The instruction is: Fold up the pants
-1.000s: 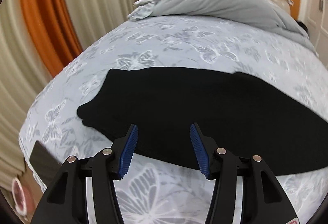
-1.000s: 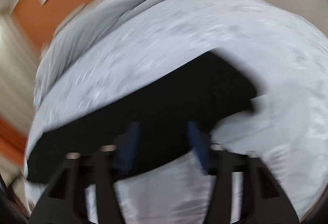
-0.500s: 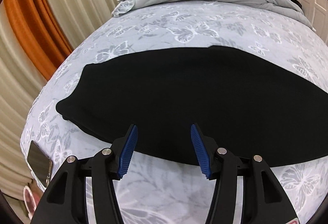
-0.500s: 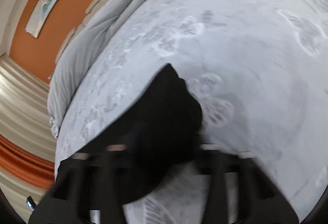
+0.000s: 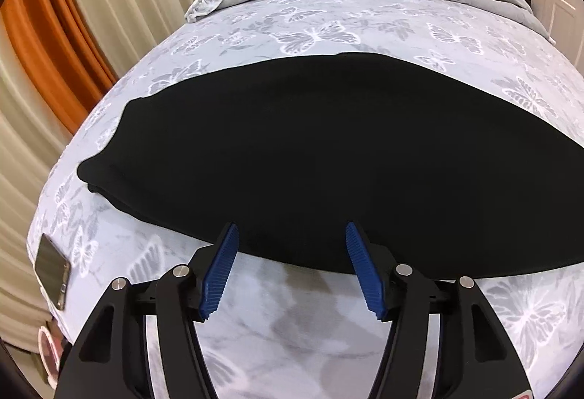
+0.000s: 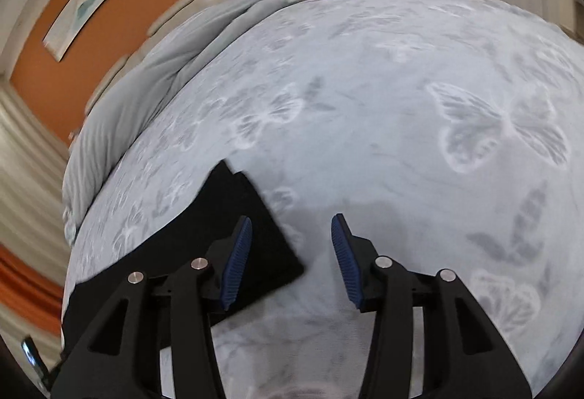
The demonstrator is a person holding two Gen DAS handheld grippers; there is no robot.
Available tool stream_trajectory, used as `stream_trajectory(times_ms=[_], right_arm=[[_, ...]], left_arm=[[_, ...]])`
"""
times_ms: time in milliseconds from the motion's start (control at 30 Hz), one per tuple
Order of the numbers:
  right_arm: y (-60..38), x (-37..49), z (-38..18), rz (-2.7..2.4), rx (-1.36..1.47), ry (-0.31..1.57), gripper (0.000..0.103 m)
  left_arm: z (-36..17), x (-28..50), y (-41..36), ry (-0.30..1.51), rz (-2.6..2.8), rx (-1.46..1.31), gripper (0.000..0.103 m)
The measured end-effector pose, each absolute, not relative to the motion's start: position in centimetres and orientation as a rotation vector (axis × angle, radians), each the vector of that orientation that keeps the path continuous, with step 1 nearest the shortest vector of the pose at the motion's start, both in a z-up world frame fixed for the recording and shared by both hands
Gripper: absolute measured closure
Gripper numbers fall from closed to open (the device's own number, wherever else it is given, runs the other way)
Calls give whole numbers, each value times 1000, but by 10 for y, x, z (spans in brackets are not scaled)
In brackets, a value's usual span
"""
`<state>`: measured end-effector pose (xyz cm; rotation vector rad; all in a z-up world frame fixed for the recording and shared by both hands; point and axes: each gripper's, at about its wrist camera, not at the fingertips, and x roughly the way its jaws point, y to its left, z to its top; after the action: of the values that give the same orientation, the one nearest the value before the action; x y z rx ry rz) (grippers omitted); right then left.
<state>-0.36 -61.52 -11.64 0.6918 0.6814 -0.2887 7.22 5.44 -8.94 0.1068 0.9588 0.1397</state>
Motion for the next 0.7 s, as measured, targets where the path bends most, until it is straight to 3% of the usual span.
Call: stream_trajectory(times_ms=[67,100,167,267,367,433,500,533,700], right_arm=[[-601,17,-118,-239,615,732,59],[-598,22,-122,-222,574,774,74],[-580,32,-120,-246,419,833,83],[-571,18,-95,-245,364,723,82],[-596,21,-120,-428,331,857,82],[-611,1,-124,-433,475,859,76],[-609,-24,-114,-373,592,781,41],[-601,-34,-110,-345,616,748,37],[-570,-10,-122,-197,699,777,37]], left_arm=[[-90,70,47,969,135,98,44],[-90,68,44,969,131,95,44],[-89,65,37,969,125,100,44],[-88,62,33,968,129,116,43],[-90,62,34,973,140,118,42],[-91,61,34,979,147,106,42],[-93,60,35,980,149,91,39],[-94,59,35,978,147,81,38],[-103,55,30,977,132,49,38]])
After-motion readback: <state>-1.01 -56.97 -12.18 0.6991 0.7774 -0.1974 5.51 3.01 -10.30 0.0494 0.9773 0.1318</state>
